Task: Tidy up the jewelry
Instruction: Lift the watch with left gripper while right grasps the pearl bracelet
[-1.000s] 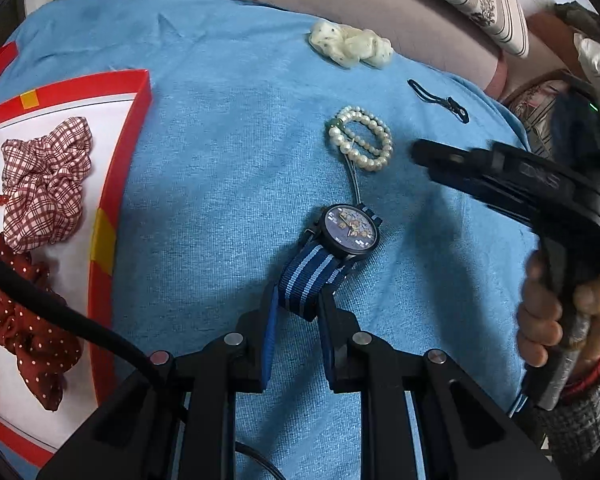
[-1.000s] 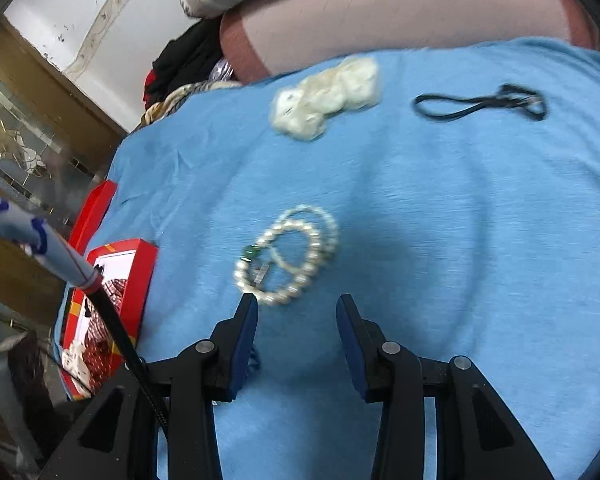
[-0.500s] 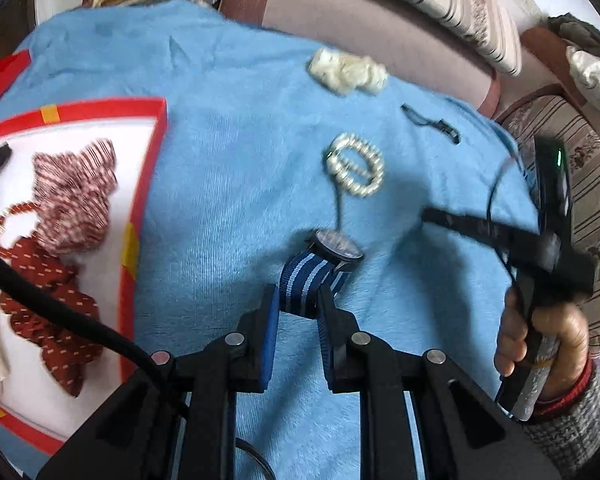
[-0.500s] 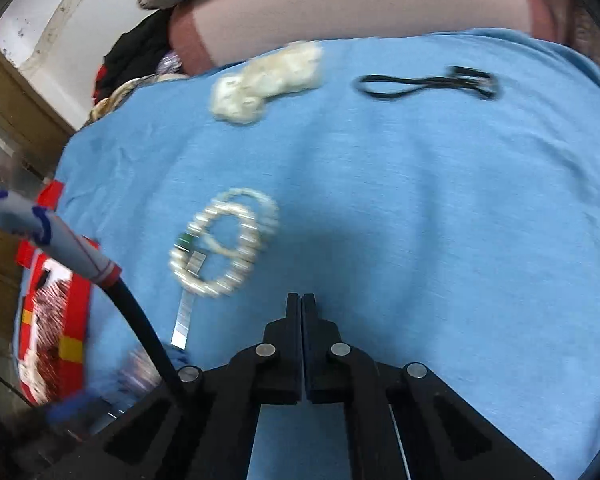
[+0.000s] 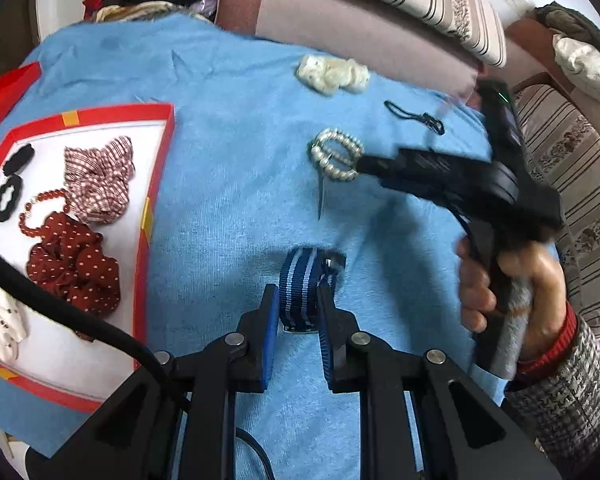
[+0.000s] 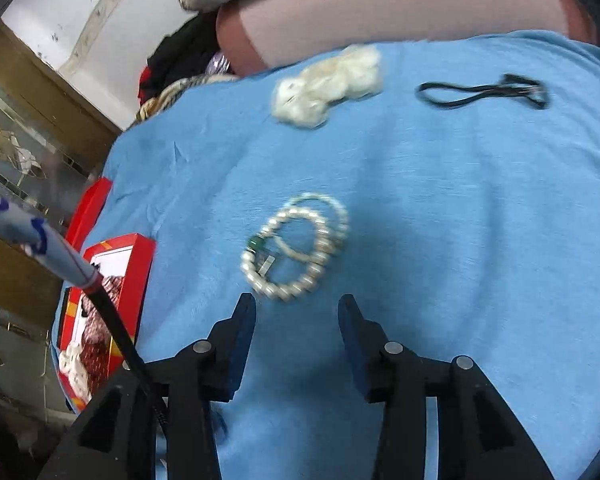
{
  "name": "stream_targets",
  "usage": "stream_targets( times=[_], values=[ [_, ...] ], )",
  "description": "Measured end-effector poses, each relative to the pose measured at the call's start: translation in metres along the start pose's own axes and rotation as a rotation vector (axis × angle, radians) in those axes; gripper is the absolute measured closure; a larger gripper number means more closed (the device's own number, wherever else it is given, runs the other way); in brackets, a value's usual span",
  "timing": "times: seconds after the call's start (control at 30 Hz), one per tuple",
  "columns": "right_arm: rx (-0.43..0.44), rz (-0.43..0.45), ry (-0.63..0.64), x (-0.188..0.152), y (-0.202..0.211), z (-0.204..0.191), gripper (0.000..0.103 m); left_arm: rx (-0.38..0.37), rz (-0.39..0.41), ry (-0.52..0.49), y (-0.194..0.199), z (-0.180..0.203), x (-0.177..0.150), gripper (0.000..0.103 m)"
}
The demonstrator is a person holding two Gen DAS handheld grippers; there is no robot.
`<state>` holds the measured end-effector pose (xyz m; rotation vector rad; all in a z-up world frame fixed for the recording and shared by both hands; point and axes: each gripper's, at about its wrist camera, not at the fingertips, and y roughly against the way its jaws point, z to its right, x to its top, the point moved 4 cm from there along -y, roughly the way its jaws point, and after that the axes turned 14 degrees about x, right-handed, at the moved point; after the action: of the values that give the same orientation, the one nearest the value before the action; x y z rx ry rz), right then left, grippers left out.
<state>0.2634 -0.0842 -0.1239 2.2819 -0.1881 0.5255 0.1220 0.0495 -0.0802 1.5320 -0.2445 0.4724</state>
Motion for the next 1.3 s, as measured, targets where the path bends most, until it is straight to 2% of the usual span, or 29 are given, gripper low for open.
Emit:
stream_targets(
  times=[0.07, 0.1, 0.13, 0.17, 0.3, 0.43, 0.53, 0.67, 0.8, 0.87, 0.93, 1.07, 1.1, 1.17, 1.3],
  values=[
    [-0.025, -0.001, -0.028, 0.002, -0.013, 0.004, 0.057, 0.021, -0.006, 0.001, -0.008, -0.003, 0.003, 0.085],
    [-0.063, 0.001, -0.034, 0.002, -0.017, 0.005, 0.061, 0.024, -0.008, 0.003, -0.011, -0.005, 0.005, 0.085],
    [-0.106, 0.003, -0.029, 0.003, -0.018, 0.007, 0.084, 0.026, -0.015, 0.006, -0.015, -0.007, 0.007, 0.085],
    [-0.135, -0.005, -0.014, 0.003, -0.016, 0.008, 0.092, 0.026, -0.020, 0.006, -0.018, -0.007, 0.009, 0.085],
    [-0.232, 0.003, 0.022, -0.010, 0.018, 0.024, 0.093, 0.004, -0.038, 0.006, -0.033, -0.009, 0.013, 0.085],
    [-0.312, -0.006, -0.008, -0.040, 0.072, 0.063, 0.093, -0.018, -0.054, 0.016, -0.041, -0.007, 0.014, 0.085],
    [-0.338, 0.000, -0.049, -0.065, 0.113, 0.090, 0.092, -0.044, -0.059, 0.018, -0.044, -0.005, 0.013, 0.077],
    [-0.306, 0.036, -0.098, -0.088, 0.149, 0.110, 0.092, -0.071, -0.084, 0.040, -0.052, -0.004, 0.013, 0.067],
    [-0.285, 0.064, -0.089, -0.089, 0.149, 0.108, 0.090, -0.087, -0.109, 0.075, -0.063, -0.004, 0.014, 0.066],
    [-0.278, 0.075, -0.082, -0.088, 0.144, 0.104, 0.077, -0.075, -0.103, 0.070, -0.064, -0.001, 0.017, 0.066],
    [-0.288, 0.081, -0.055, -0.088, 0.139, 0.099, 0.069, -0.062, -0.099, 0.070, -0.067, 0.001, 0.020, 0.066],
    [-0.368, 0.074, 0.031, -0.086, 0.125, 0.089, 0.067, -0.048, -0.109, 0.065, -0.066, 0.006, 0.021, 0.080],
    [-0.381, 0.073, 0.044, -0.085, 0.123, 0.088, 0.069, -0.045, -0.103, 0.059, -0.063, 0.008, 0.020, 0.081],
    [-0.372, 0.070, 0.050, -0.082, 0.123, 0.088, 0.093, -0.029, -0.081, 0.042, -0.052, 0.011, 0.018, 0.084],
    [-0.304, 0.106, 0.026, -0.079, 0.134, 0.080, 0.092, -0.017, -0.014, 0.028, -0.020, 0.010, 0.016, 0.084]
  ],
)
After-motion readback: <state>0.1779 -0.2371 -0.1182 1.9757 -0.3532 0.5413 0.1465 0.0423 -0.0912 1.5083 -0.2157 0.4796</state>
